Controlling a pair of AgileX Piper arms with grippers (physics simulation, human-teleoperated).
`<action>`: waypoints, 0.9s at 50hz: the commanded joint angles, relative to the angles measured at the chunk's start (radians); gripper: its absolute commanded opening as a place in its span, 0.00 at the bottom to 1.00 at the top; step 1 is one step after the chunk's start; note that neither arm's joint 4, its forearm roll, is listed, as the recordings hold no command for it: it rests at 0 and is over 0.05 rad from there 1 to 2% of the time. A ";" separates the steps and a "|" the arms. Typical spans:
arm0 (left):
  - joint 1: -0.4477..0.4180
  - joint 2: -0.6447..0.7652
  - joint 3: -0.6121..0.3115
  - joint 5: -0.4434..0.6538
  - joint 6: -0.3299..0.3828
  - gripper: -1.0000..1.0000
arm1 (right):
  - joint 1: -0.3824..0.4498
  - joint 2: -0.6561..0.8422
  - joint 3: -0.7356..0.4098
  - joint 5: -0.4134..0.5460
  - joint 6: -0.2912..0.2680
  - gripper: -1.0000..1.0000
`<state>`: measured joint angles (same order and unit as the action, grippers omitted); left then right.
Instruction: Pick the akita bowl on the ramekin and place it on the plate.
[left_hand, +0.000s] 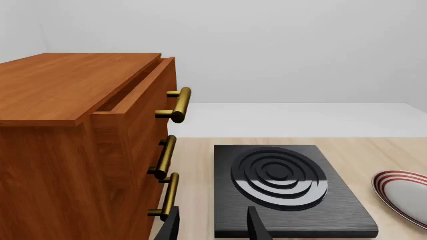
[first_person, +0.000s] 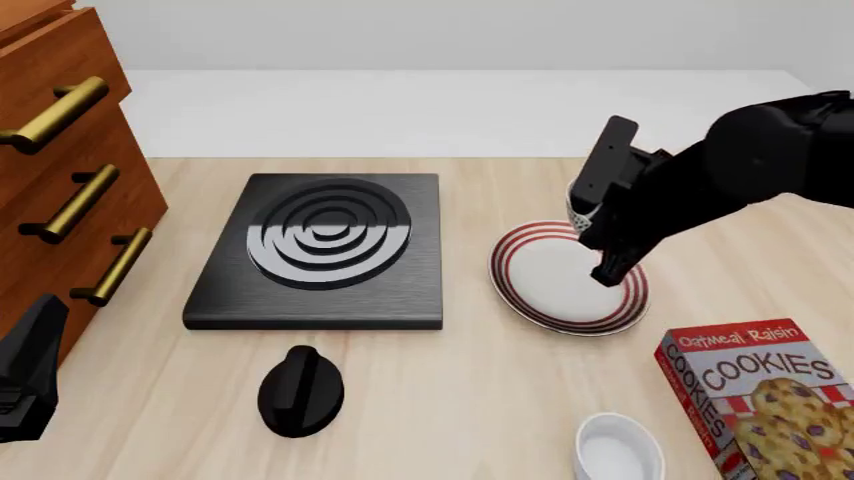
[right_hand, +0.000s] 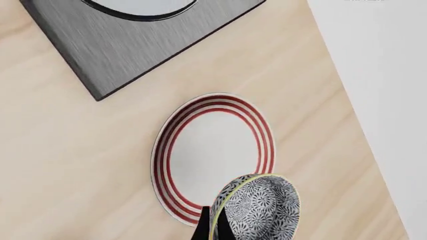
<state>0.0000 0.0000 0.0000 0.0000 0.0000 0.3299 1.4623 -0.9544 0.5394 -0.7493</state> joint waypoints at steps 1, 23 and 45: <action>0.000 0.000 0.000 0.000 0.000 1.00 | 0.007 0.053 -0.041 -0.018 0.007 0.00; 0.000 0.000 0.000 0.000 0.000 1.00 | 0.015 0.144 -0.075 -0.057 0.026 0.00; 0.000 0.000 0.000 0.000 0.000 1.00 | 0.017 0.189 -0.064 -0.077 0.024 0.00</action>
<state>0.0000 0.0000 0.0000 0.0000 0.0000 0.3456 1.6327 -1.0179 0.4719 -0.7192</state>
